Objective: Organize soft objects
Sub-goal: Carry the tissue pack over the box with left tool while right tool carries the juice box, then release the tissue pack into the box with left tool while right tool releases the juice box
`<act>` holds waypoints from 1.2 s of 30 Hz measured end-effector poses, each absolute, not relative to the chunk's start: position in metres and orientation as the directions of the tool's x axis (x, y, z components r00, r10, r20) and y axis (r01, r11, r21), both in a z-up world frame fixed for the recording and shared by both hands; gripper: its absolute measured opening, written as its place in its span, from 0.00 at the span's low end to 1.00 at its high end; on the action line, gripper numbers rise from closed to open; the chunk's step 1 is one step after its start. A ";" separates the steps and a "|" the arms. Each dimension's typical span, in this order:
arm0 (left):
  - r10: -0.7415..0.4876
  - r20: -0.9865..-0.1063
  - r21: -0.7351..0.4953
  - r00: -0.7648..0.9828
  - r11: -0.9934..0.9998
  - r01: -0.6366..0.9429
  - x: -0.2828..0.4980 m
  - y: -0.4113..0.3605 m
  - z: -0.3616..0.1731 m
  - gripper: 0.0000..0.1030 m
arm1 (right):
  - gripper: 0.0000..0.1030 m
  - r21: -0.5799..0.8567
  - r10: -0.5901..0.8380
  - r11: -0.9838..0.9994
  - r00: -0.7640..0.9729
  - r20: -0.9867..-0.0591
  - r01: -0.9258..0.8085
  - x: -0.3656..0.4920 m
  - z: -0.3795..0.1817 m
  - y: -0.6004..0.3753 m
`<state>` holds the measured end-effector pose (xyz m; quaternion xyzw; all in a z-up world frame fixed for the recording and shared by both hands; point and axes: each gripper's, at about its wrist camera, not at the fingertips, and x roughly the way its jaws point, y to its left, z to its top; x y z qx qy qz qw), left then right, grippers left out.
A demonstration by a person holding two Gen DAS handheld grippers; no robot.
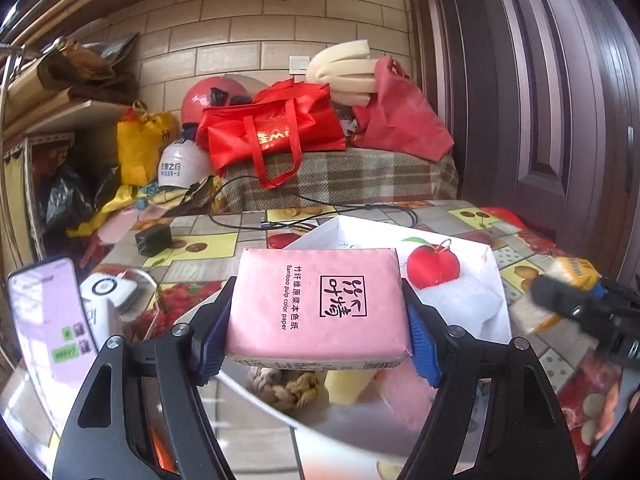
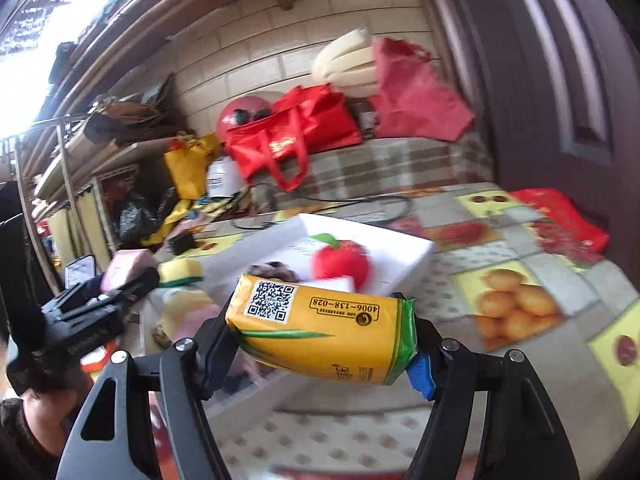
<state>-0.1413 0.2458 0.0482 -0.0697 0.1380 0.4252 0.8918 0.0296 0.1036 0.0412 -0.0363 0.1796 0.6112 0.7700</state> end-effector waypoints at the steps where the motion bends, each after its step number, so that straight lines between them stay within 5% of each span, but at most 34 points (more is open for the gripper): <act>1: 0.737 -0.314 -0.003 0.598 0.629 -0.777 -0.138 0.249 0.048 0.73 | 0.69 0.147 0.927 0.232 0.173 -0.333 -0.962 0.024 0.041 0.113; 10: 0.747 -0.376 -0.033 0.549 0.581 -0.813 -0.121 0.283 0.045 0.73 | 0.69 -0.012 0.872 0.176 0.161 -0.463 -0.984 0.000 0.032 0.169; 28: 0.739 -0.429 0.008 0.519 0.578 -0.816 -0.101 0.297 0.042 0.73 | 0.70 0.030 0.866 0.291 0.250 -0.434 -0.956 0.025 0.038 0.186; 36: 0.778 -0.398 -0.020 0.485 0.522 -0.853 -0.114 0.298 0.044 0.90 | 1.00 0.045 0.873 0.307 0.263 -0.412 -0.950 0.029 0.042 0.183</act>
